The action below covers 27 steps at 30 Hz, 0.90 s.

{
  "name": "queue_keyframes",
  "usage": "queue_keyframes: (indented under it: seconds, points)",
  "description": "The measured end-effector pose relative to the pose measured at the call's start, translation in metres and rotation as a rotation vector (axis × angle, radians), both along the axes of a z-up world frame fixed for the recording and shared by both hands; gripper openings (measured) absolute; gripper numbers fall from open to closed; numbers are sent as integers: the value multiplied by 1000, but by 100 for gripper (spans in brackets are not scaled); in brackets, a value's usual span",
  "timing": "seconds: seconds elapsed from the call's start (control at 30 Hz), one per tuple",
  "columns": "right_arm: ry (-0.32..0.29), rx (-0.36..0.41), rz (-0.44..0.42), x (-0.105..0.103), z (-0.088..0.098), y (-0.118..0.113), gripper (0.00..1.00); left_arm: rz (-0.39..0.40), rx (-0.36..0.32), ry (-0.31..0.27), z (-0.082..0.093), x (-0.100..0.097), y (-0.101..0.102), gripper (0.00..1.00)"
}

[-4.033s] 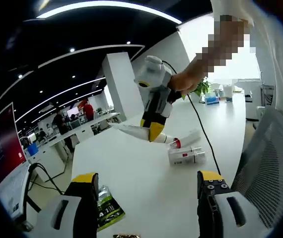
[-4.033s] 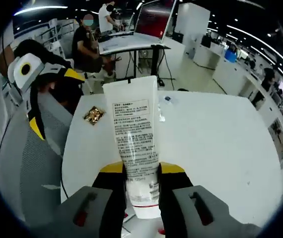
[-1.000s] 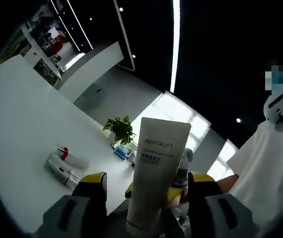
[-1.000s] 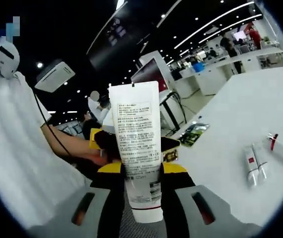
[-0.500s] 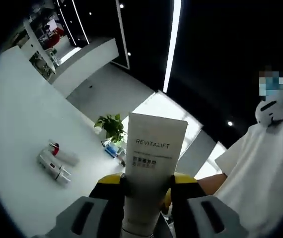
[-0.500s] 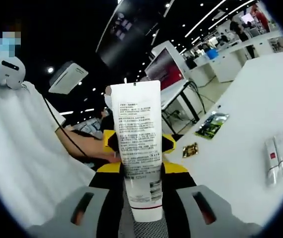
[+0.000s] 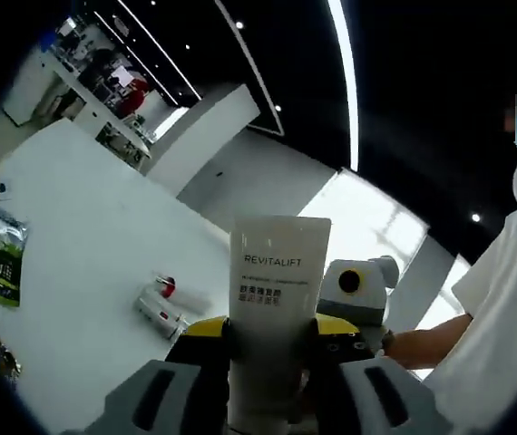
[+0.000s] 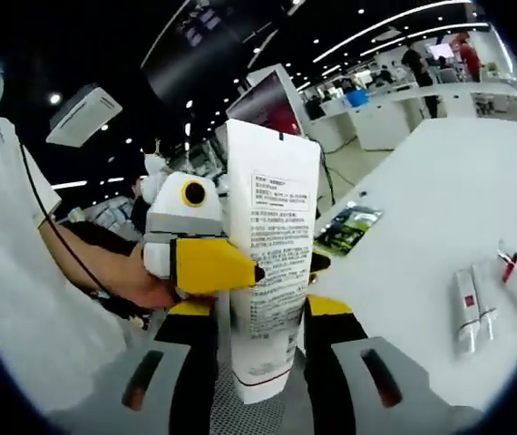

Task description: Arrange the skincare products in the storage area until every visible bottle or jar stands upright without overlapping.

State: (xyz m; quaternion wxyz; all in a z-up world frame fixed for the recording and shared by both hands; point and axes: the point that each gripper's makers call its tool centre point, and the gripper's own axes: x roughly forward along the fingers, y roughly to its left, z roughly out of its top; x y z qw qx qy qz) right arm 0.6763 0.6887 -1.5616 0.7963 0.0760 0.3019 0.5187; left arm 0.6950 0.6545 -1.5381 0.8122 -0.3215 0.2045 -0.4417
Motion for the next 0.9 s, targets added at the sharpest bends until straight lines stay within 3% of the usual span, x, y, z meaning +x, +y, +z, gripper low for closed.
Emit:
queue_keyframes:
  seconds: [0.17,0.33,0.47,0.5,0.57,0.63,0.73,0.9]
  points:
    - [-63,-72,-74,7,-3,2,30,92,72,36,-17,16,15,34]
    - [-40,-106,-107,12,-13,11,30,143,18,73,-16,25,25,34]
    - [-124,-248,-96,19,-26,7,23,137,10,82,-14,22,22,34]
    - [-107,-239,-96,18,-27,9,22,144,29,77,-16,23,22,34]
    - [-133,-241,-94,20,-25,6,19,151,16,92,-18,25,25,35]
    - [-150,-231,-89,23,-22,-3,16,161,-39,150,-16,26,28,35]
    - [-142,-219,-55,22,-19,-7,14,129,-24,109,-13,23,21,35]
    - [-78,-124,-22,17,-11,-15,12,79,-43,71,-7,17,15,34]
